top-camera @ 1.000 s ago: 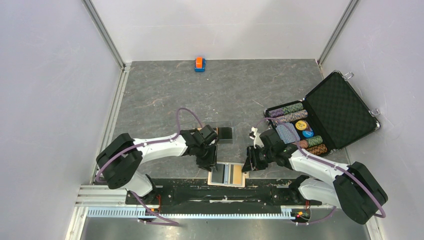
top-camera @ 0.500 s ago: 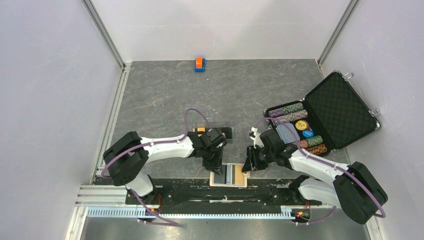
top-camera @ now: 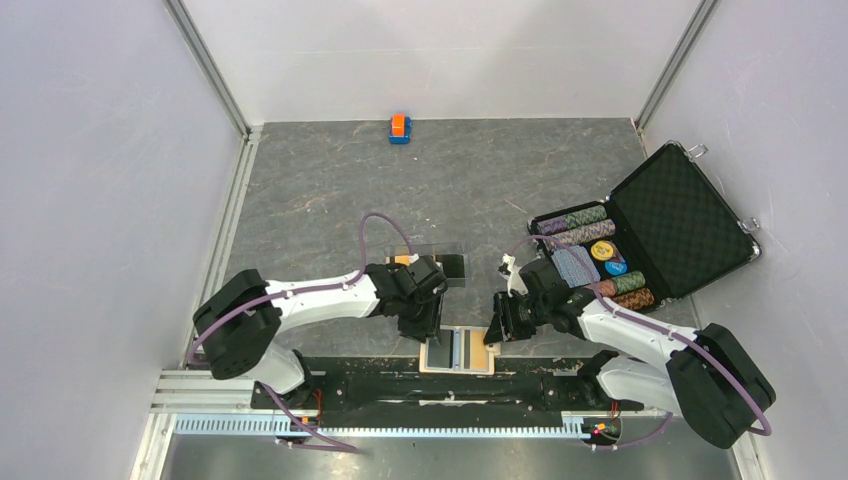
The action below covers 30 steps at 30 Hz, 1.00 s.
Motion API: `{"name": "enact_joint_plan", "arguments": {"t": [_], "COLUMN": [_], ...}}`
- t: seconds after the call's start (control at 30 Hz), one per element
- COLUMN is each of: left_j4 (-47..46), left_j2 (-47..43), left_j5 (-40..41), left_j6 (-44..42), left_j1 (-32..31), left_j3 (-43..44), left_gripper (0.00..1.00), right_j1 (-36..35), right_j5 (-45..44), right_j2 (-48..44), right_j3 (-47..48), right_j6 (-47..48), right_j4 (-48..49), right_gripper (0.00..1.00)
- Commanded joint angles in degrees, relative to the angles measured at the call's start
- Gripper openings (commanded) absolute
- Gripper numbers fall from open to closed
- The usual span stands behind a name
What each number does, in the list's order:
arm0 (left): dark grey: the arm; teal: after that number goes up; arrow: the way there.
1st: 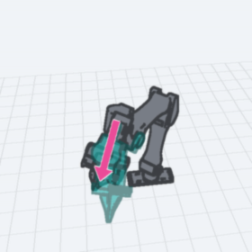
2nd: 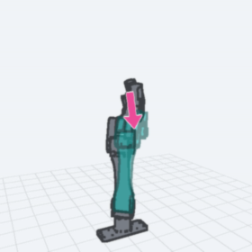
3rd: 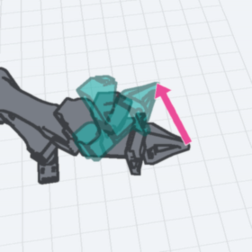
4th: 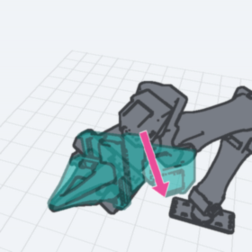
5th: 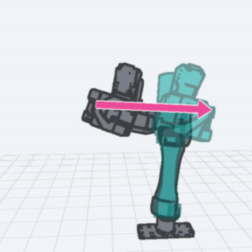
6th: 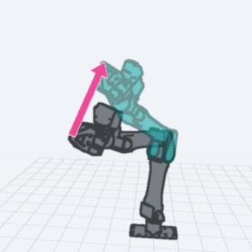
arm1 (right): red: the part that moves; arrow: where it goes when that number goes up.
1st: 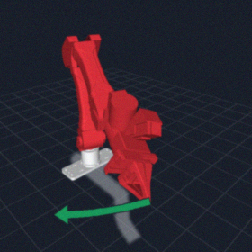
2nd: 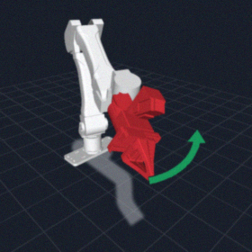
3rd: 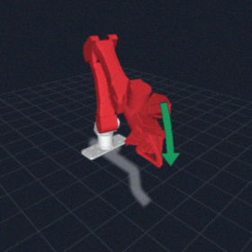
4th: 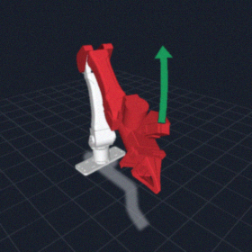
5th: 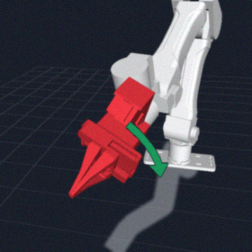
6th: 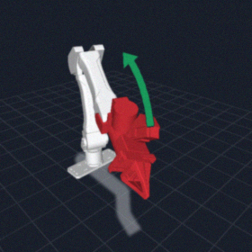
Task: Put the credit cards into the card holder
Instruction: Insert the credit card into the card holder.
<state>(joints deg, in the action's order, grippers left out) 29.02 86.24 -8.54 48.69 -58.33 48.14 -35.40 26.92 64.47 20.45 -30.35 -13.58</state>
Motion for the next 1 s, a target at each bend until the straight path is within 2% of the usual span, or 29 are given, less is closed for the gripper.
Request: {"name": "enact_joint_plan", "arguments": {"t": [0.0,0.17,0.37,0.43,0.73,0.97], "left_j4": [2.2,-1.2,-2.4,-2.0,-1.6,3.0], "left_j2": [1.0,3.4,3.0,2.9,1.3,0.8], "left_j5": [2.2,-1.0,-2.4,-2.5,-3.5,-1.5], "left_j6": [-0.1,-0.9,-0.9,-1.0,-1.4,-2.9], "left_j1": [-0.1,-0.2,-0.2,-0.2,-0.2,-0.2], "left_j3": [-1.3,-1.6,-0.1,0.5,1.8,4.8], "left_gripper": [0.45,0.45,0.3,0.28,0.23,0.18], "right_j1": [-0.3,-0.4,-0.4,-0.3,-0.4,-0.4], "right_j5": [-2.7,-2.7,-2.7,-2.7,-2.7,-2.7], "right_j2": [0.6,0.4,0.4,0.6,0.9,0.9], "right_j3": [-0.3,-0.1,-0.1,0.0,0.2,0.3], "right_j6": [1.6,1.5,1.5,1.5,1.8,1.9], "right_j4": [-2.9,-2.9,-3.1,-3.1,-3.2,-3.1], "right_gripper": [0.38,0.38,0.38,0.38,0.38,0.38]}}
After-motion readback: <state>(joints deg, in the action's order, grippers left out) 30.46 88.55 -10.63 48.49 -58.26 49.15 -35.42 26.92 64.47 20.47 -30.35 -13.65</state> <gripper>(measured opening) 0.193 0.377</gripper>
